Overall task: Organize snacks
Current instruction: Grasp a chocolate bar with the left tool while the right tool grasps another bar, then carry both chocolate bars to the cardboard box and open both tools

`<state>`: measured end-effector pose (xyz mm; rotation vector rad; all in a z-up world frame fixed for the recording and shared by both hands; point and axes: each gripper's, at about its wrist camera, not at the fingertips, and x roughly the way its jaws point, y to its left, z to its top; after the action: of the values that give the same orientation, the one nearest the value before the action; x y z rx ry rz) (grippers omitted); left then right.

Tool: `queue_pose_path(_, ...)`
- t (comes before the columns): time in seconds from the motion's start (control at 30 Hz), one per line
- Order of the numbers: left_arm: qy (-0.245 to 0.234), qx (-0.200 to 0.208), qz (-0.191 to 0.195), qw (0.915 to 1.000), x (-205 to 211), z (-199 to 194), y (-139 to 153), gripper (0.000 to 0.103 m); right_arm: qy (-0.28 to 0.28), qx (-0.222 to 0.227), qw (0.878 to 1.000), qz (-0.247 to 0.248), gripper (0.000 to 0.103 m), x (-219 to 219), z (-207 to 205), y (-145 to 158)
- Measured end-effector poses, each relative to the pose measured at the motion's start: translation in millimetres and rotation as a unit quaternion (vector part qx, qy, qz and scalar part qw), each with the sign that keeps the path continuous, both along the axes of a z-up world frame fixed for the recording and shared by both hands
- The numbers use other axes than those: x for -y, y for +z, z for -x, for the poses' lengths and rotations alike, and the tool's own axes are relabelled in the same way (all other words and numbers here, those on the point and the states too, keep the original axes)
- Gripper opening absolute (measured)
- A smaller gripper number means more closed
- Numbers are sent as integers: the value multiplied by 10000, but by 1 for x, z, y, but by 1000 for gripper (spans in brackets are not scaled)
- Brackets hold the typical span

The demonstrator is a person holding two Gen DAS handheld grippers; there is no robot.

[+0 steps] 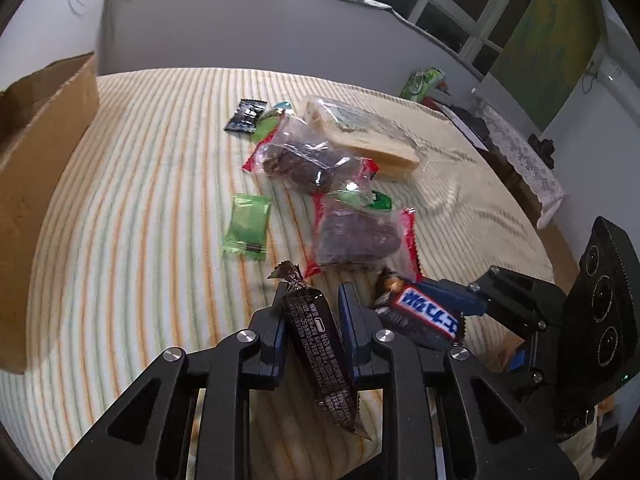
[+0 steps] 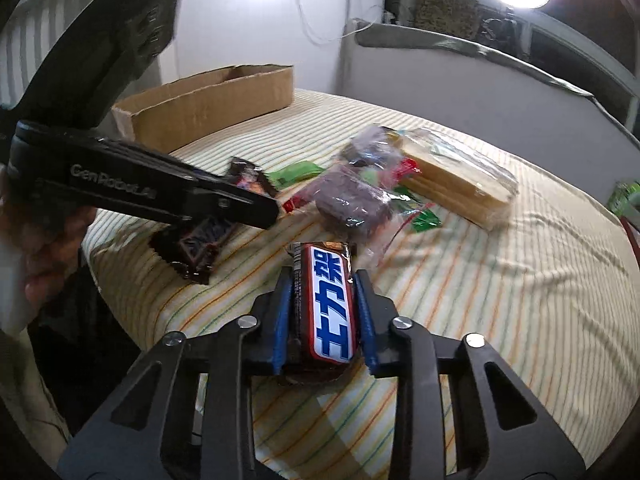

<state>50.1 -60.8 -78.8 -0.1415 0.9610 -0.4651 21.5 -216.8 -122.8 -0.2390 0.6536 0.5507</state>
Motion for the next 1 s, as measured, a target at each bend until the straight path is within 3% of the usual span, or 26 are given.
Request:
queue_pose_path(0.27,276,313,22,9991,-11,10,11,17,-685,77,9967,-418,29,5,9,7)
queue_pose_path(0.47,474,892,-44,9949,-16,21,23,16,-1128,214,9902,-797,29,14,20,19)
queue_pose_path(0.8,632,1049,-99,9924,-19,20,20,16,-1610,191,9827,-901,29,16,13,17)
queue_pose_path(0.9,688,1231,-136,9899,-22,24,29,16,-1725,316,9802,-919,29,11,12,31)
queue_pose_path(1.0,735,1597,-185,9842,-26,32,50,16,-1797,647,9774,-911,29,5,17,64)
